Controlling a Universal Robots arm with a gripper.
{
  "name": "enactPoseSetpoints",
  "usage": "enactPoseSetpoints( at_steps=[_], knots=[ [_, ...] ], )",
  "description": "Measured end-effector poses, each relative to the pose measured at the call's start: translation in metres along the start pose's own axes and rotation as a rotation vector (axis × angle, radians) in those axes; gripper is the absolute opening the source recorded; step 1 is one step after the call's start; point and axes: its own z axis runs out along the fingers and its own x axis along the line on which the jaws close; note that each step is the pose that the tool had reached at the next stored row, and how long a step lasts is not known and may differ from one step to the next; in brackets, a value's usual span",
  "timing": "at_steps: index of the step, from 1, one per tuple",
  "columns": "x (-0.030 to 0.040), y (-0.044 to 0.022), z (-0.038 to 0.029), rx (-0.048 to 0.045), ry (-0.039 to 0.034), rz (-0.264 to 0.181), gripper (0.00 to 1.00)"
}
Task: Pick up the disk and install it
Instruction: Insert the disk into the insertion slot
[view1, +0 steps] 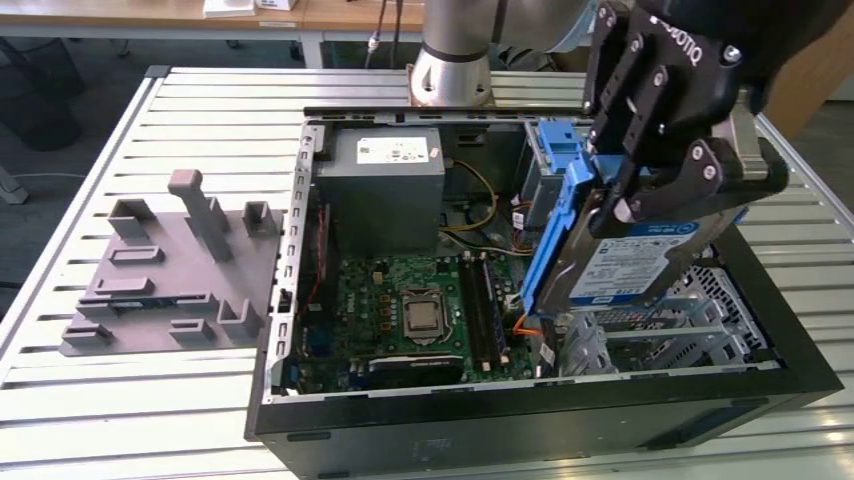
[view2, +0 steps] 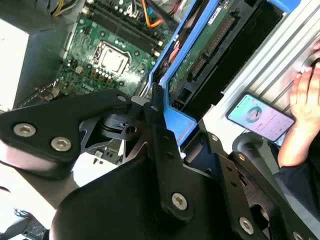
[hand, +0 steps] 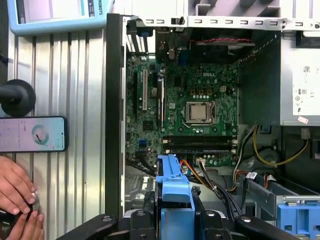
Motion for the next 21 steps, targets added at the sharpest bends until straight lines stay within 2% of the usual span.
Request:
enactPoseSetpoints(
  at_steps=[6, 8, 11, 17, 21],
  knots=[
    [0.0007, -0.0221, 0.0015, -0.007, 0.0001, 0.0, 0.36],
    [0.0006, -0.0239, 0.0014, -0.0107, 0.0002, 0.0, 0.36],
    [0.0007, -0.0249, 0.0015, -0.0108, 0.0002, 0.0, 0.36],
    [0.0014, -0.0468, 0.0034, -0.0161, 0.0001, 0.0, 0.36],
    [0.002, -0.0557, 0.0065, -0.0168, 0.0003, -0.003, 0.36]
  ],
)
